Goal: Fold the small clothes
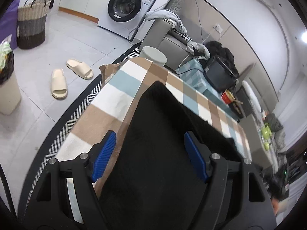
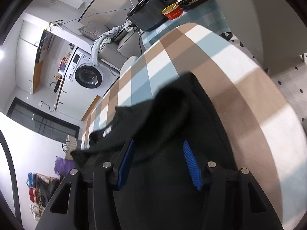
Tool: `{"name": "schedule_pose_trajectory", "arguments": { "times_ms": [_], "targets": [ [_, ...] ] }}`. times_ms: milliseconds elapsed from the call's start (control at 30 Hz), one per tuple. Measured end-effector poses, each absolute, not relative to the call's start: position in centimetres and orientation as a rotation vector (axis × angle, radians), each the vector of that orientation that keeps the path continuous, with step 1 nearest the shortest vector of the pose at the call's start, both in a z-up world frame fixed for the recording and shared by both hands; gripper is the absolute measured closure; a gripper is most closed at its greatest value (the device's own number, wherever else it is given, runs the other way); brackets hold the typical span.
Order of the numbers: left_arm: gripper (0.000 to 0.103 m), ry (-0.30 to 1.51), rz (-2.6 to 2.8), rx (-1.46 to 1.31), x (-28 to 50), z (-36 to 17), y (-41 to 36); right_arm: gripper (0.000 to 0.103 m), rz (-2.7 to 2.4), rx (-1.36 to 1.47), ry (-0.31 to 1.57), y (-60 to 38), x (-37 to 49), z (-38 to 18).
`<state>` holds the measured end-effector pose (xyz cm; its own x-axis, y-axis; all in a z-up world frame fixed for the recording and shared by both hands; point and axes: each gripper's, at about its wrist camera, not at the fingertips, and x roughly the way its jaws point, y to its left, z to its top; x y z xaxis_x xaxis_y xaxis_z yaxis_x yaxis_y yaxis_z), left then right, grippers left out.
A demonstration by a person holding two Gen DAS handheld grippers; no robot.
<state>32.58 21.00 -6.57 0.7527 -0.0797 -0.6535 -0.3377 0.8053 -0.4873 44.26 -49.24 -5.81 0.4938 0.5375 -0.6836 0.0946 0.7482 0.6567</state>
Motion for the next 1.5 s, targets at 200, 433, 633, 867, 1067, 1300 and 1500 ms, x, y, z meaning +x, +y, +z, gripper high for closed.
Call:
{"name": "schedule_pose_trajectory", "arguments": {
  "times_ms": [200, 433, 633, 867, 1067, 1300, 1500],
  "targets": [
    [0.033, 0.746, 0.16, -0.629, 30.3, -7.1, 21.2, 0.042, 0.38, 0.882, 0.916, -48.6, 50.2, -4.3],
    [0.033, 0.781, 0.178, -0.614, 29.1, -7.8, 21.6, 0.042, 0.311, 0.735, 0.887, -49.5, 49.3, -1.8],
    [0.033, 0.856, 0.144, -0.553, 30.0, -9.2, 20.3, 0.042, 0.187, 0.453, 0.985, -50.2, 46.1, -3.0],
    [0.082, 0.931, 0.081, -0.43, 30.5, -10.2, 18.0, 0.042, 0.205, 0.351, 1.088, -50.7, 44.2, -6.0],
    [0.096, 0.877, 0.052, -0.41, 29.5, -9.2, 17.7, 0.097, 0.263, 0.253, 1.046, -48.8, 44.1, -6.2],
    [0.096, 0.801, 0.067, -0.412, 27.6, -7.4, 18.1, 0.098, 0.274, 0.183, 0.922, -47.5, 43.9, -3.0],
    [0.088, 0.908, 0.126, -0.509, 27.4, -9.4, 20.2, 0.086, 0.244, 0.251, 1.084, -48.4, 44.9, -6.0]
  ]
}}
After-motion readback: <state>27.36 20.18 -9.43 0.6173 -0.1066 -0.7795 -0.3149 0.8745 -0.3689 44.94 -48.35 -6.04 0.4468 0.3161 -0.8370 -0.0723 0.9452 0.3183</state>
